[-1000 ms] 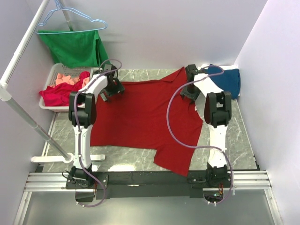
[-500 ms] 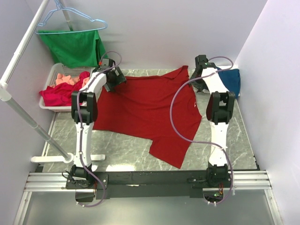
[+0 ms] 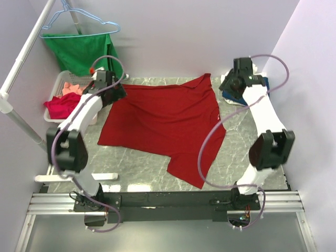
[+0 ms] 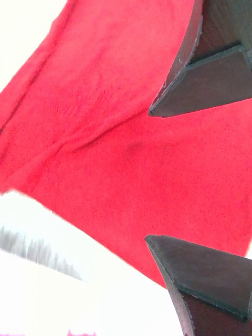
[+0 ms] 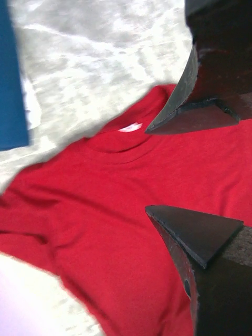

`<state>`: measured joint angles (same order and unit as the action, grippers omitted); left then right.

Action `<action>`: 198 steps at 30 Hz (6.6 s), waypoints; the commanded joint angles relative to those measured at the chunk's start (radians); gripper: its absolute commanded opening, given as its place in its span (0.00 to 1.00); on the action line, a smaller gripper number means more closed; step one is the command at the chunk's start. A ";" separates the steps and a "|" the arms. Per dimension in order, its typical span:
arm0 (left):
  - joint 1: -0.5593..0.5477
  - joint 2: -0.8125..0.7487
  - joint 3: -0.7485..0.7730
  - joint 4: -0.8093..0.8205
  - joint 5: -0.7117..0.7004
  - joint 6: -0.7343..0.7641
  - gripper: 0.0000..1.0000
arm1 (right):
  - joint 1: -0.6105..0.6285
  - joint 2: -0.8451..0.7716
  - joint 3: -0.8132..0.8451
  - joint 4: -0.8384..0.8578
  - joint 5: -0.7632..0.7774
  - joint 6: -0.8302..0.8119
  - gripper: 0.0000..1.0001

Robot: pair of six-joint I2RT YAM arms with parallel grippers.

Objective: Fold and stack the t-shirts
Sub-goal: Flatten the tshirt out, then fold the tshirt

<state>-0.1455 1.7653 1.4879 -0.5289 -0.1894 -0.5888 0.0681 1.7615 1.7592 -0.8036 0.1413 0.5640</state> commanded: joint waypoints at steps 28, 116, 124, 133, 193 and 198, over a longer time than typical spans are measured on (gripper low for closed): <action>0.021 -0.224 -0.578 -0.048 -0.200 -0.393 0.75 | 0.160 -0.393 -0.727 0.133 -0.035 0.086 0.62; -0.003 -0.547 -0.669 -0.284 -0.237 -0.393 0.01 | 0.845 -0.864 -1.025 -0.445 0.099 0.577 0.00; -0.031 -0.633 -0.669 -0.339 -0.191 -0.404 0.07 | 0.845 -0.977 -0.903 -0.640 0.196 0.660 0.00; -0.060 -0.636 -0.676 -0.370 -0.185 -0.431 0.01 | 0.845 -0.994 -0.885 -0.631 0.207 0.682 0.00; -0.008 0.221 0.080 -0.169 -0.341 -0.312 0.52 | 0.190 0.038 -0.279 0.201 0.169 0.028 0.40; -0.009 0.234 0.178 -0.155 -0.349 -0.286 0.56 | 0.183 0.108 -0.146 0.150 0.175 0.028 0.41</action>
<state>-0.1555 2.0075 1.5829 -0.7284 -0.5026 -0.9131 0.2588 1.8404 1.5200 -0.6510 0.3183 0.6075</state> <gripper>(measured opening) 0.559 0.405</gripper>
